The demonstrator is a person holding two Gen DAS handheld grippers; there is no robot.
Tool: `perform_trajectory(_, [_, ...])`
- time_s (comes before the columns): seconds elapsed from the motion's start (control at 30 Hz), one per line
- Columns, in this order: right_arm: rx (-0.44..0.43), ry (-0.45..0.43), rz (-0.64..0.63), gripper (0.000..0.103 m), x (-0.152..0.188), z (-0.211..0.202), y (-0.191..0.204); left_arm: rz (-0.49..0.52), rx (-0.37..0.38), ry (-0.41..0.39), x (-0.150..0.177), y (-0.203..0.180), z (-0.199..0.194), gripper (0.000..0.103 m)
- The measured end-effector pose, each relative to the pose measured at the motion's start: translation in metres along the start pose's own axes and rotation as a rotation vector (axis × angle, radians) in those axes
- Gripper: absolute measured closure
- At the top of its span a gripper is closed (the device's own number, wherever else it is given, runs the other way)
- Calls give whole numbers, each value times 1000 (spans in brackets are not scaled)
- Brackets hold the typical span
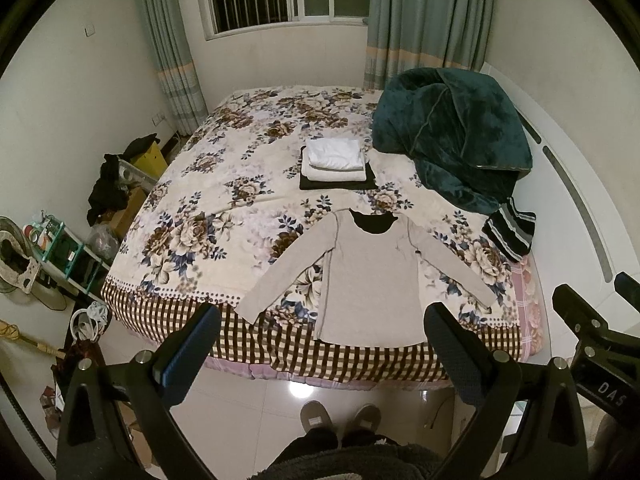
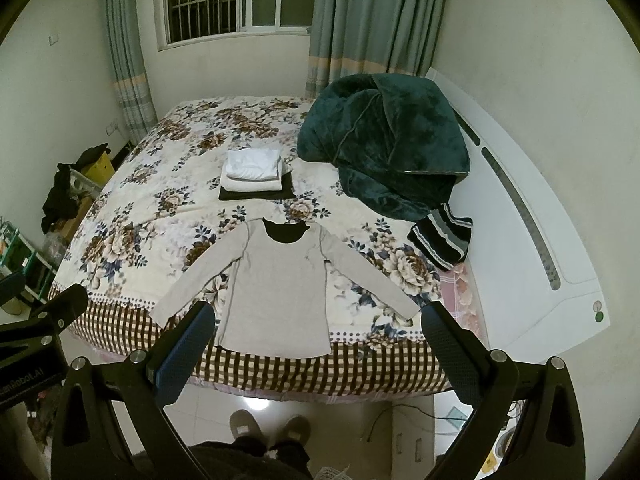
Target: Fold small clothes
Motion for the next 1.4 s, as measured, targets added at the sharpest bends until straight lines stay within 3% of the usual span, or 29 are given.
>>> perform_trajectory(0.57, [1,4,-1,0,-2,3,-2,-1,1,-7,3,-2,-1,0])
perform_trajectory(0.8, [-11,45,53,0,-8,29,-13,12,-30,-22,-34,1,38,0])
perform_trajectory(0.93, [33,106,142,0,-3,90,-41,37,-76,-42,-49,7,89,0])
perform_trajectory(1.07, [129,158,301,0,24,164,-113,27,-107,-30,-55,4,164,0])
perform_trajectory(1.13, [167,216,412,2,53,218,-162,35,-139,19,-51,-4,215,0])
perform_trajectory(1.2, [186,268,503,23,83,268,-202,44,-160,69,-42,-13,260,0])
perform_trajectory(1.27, [197,334,617,35,124,325,-244,49,-187,125,-31,-23,306,0])
perform_trajectory(1.4, [156,418,914,35,205,450,-322,73,-257,269,1,-40,392,0])
Point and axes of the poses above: each gripper's, at about its wrist camera, not at the fingertips, and z roughly the way its jaws point, y to its left, x to its underside, the point moved 9 cm from there along z, roughly the way its jaws point, and after that the axes turned 1 degree about -y, right-handed, at the moved point
